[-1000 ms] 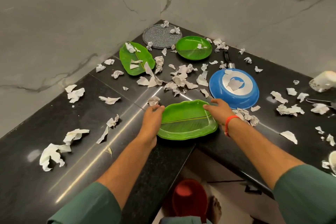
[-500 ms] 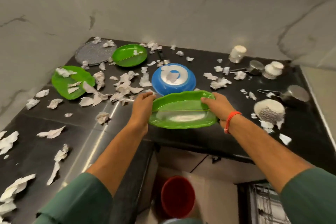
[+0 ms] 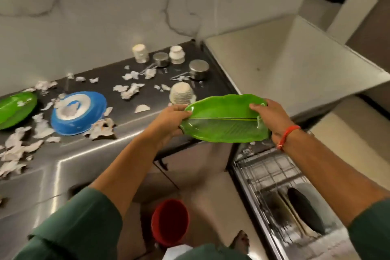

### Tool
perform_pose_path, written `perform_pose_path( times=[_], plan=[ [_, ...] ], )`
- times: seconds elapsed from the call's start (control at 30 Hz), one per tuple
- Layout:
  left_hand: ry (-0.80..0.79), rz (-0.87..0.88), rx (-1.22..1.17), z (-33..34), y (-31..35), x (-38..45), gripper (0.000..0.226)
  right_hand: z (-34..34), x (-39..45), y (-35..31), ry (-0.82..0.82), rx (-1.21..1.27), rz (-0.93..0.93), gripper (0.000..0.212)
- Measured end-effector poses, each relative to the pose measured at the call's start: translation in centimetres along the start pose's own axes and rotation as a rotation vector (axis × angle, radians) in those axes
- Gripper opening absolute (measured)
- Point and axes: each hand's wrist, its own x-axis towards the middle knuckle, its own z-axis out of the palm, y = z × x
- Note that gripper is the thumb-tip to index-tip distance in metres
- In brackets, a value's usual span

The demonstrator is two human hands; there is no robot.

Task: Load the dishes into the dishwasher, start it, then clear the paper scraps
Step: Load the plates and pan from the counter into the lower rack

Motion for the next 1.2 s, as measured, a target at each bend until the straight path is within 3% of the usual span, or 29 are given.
perform_pose_path(
  times=[0.27,0.47,0.67,0.9,1.2],
  plan=[
    [-0.430,-0.008,0.320,19.2,0.2,0.9,0.028,-20.3,-3.9,4.0,0.332,0.137,0.147,0.013],
    [-0.660,-0.027,0.530,31.1,-1.4,1.7,0.028,-29.8,-7.6,8.9,0.572,0.266,0.242,0.008],
    [-0.796,-0.067,0.552,39.9,-3.1,4.0,0.034,-34.0,-8.3,13.7,0.768,0.349,0.326,0.011],
    [-0.837,-0.149,0.576,47.7,-6.2,8.6,0.032,-36.7,-6.9,18.6,0.952,0.368,0.412,0.010],
    [-0.890,-0.198,0.668,56.0,-9.9,13.6,0.038,-39.7,-3.7,24.4,1.096,0.205,0.488,0.008]
  ],
)
